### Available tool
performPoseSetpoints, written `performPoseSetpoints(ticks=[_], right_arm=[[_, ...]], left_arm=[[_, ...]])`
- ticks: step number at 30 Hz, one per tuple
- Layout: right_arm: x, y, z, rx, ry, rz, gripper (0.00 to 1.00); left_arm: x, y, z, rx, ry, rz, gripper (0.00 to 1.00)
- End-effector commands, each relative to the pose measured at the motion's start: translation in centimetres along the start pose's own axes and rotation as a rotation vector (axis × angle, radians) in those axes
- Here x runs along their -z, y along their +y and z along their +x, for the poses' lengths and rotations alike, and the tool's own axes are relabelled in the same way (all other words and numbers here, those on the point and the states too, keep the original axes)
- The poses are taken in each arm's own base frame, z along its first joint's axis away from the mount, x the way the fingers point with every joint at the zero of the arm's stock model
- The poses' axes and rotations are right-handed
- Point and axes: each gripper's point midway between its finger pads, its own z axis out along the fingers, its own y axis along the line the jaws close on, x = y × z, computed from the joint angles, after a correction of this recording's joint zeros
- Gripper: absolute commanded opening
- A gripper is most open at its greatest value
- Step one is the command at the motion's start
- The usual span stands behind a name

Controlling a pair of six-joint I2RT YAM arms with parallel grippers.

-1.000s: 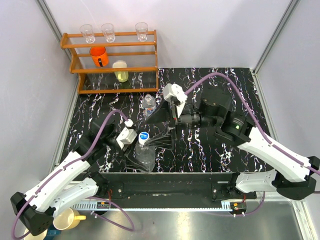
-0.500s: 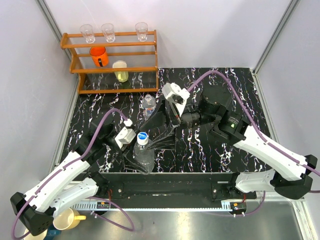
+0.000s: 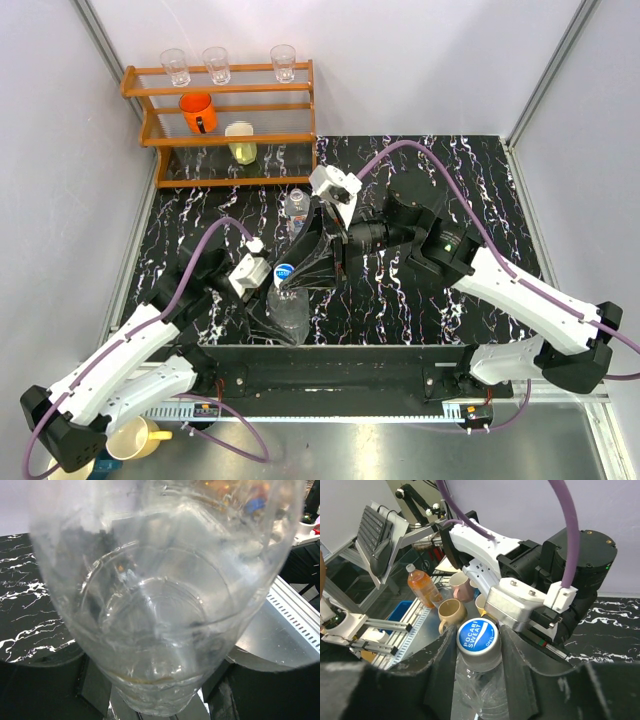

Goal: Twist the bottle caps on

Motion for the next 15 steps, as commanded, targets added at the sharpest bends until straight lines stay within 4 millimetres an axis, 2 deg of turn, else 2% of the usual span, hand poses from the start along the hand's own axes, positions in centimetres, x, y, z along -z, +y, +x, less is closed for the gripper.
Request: performPoseSetpoints(ticks=[1, 3, 6, 8, 11, 15], right_arm=[[0.5, 1.0, -0.9, 0.028, -0.034, -0.021, 0.37], [0.6, 0.8, -0.9, 0.029, -0.038, -0.006, 0.33], [0.7, -0.5, -0.5, 0.017, -0.033, 0.07, 0.27], [1.0, -2.2, -0.4, 0.019, -0.038, 0.168, 0.21], [1.8, -4.9, 0.4, 0.001, -0.035, 0.326, 0.15], [3.0, -7.9, 1.2, -0.016, -0.027, 0.502, 0.08]], left_arm=[[0.1, 0.9, -1.0, -0.098, -0.017, -0.053, 0.34], [0.2, 1.5, -1.1, -0.1, -0.019, -0.087, 0.34], [0.6, 3.6, -1.2, -0.108, -0.021, -0.211, 0.33], [0.9, 4.6, -1.4, -0.119, -0.022, -0.276, 0.33], [2.0, 7.2, -1.6, -0.129, -0.024, -0.439, 0.33], [4.3, 10.4, -2.1, -0.172, -0.016, -0.666, 0.31]])
